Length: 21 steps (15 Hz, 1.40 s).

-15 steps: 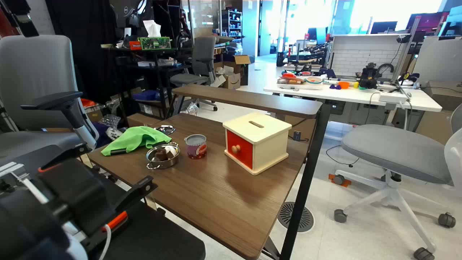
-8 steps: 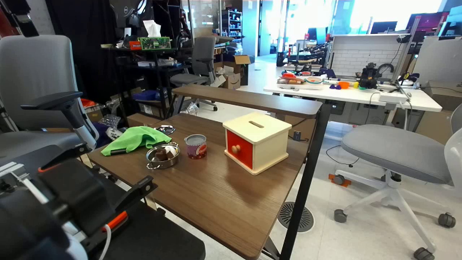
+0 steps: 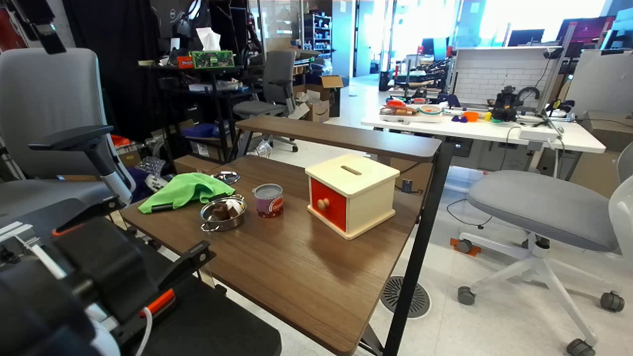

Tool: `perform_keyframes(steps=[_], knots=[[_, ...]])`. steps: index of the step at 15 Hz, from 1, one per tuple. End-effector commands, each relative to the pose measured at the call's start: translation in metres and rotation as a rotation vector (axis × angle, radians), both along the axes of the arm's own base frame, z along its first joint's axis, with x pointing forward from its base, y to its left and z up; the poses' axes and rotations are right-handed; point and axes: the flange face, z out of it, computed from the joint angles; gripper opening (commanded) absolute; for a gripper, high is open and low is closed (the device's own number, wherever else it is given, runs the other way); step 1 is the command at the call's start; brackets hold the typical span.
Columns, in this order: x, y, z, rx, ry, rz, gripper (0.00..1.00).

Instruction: Take the object in the pot and put it on the table

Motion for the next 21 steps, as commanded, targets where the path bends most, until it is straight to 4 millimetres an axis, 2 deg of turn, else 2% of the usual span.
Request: perform_keyframes(steps=[1,3,5,9,15,21], knots=[[0.034,-0.015,-0.023,-0.021,-0.029,-0.063,1.00],[0.056,-0.026,-0.041,-0.044,-0.030,-0.101,1.00],[0.082,-0.041,-0.072,-0.082,-0.015,-0.162,1.00],[0.115,-0.060,-0.129,-0.142,0.048,-0.223,1.00],[0.144,-0.076,-0.199,-0.236,0.119,-0.223,1.00],[0.168,-0.100,-0.252,-0.273,0.158,-0.257,1.00]])
